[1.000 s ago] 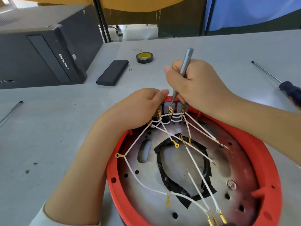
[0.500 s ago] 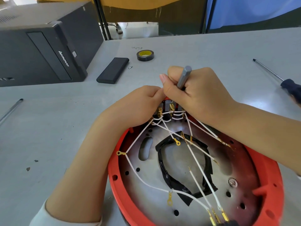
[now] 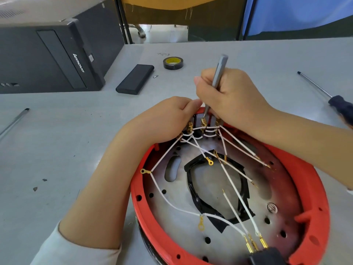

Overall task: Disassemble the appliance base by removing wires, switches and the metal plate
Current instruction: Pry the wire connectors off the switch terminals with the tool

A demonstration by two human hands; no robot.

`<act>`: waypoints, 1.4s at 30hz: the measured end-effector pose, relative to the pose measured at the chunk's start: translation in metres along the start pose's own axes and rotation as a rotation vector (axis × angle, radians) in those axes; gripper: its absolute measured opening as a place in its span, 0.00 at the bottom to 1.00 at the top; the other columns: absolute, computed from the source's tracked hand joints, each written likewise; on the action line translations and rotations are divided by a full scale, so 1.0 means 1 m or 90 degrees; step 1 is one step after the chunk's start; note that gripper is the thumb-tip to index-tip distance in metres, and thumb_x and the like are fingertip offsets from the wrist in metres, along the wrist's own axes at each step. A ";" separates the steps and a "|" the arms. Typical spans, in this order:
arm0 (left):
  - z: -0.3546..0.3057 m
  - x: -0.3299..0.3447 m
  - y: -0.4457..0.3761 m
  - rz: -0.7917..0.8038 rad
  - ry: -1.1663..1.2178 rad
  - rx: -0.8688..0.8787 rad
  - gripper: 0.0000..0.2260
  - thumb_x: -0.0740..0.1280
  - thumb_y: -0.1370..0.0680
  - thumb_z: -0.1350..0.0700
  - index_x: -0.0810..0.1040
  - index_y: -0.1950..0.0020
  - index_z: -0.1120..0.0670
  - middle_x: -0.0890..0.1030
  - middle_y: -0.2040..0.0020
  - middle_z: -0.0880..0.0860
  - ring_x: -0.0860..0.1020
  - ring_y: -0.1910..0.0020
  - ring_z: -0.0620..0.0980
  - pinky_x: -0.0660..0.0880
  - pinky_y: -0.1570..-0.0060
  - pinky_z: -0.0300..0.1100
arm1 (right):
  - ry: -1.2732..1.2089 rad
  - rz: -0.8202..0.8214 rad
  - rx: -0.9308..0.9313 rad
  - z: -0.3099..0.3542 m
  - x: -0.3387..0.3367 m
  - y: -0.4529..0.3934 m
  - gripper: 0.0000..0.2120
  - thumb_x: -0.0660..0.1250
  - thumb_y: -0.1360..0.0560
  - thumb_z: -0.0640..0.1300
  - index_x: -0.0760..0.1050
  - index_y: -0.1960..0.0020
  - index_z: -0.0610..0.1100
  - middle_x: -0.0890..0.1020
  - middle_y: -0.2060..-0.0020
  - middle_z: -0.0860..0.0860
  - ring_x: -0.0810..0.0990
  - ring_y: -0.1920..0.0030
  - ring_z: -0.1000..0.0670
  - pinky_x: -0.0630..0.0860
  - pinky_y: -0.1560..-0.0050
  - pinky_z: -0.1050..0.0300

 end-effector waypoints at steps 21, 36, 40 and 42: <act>0.001 -0.002 0.000 -0.002 0.007 0.002 0.24 0.50 0.17 0.46 0.76 0.46 0.63 0.75 0.63 0.57 0.69 0.67 0.47 0.66 0.66 0.35 | 0.035 -0.045 -0.031 0.004 -0.009 0.010 0.20 0.59 0.19 0.45 0.64 0.69 0.43 0.69 0.78 0.48 0.72 0.71 0.46 0.68 0.70 0.55; 0.001 0.000 -0.001 -0.002 0.022 0.004 0.24 0.50 0.17 0.46 0.76 0.45 0.64 0.78 0.56 0.63 0.73 0.62 0.52 0.68 0.60 0.40 | 0.011 -0.003 0.062 -0.012 0.003 -0.007 0.19 0.60 0.22 0.43 0.63 0.71 0.44 0.66 0.81 0.53 0.69 0.76 0.54 0.64 0.74 0.63; 0.004 0.001 -0.002 0.002 0.026 -0.016 0.24 0.50 0.17 0.46 0.76 0.44 0.64 0.80 0.49 0.62 0.77 0.52 0.57 0.71 0.54 0.42 | 0.002 0.061 0.123 -0.021 0.011 -0.018 0.18 0.60 0.25 0.41 0.62 0.72 0.43 0.66 0.84 0.53 0.66 0.79 0.53 0.63 0.75 0.60; 0.004 0.002 -0.002 0.002 0.024 -0.019 0.24 0.50 0.17 0.46 0.76 0.44 0.63 0.80 0.50 0.62 0.77 0.53 0.56 0.71 0.57 0.39 | 0.005 0.080 0.148 -0.024 0.014 -0.022 0.17 0.59 0.26 0.41 0.61 0.72 0.43 0.64 0.85 0.54 0.64 0.81 0.54 0.62 0.77 0.61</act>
Point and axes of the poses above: each hand's wrist, its own y-axis away from the middle knuckle, its own x-axis out of the palm, z = x × y, the point moved 8 cm from there along -y, towards the middle knuckle
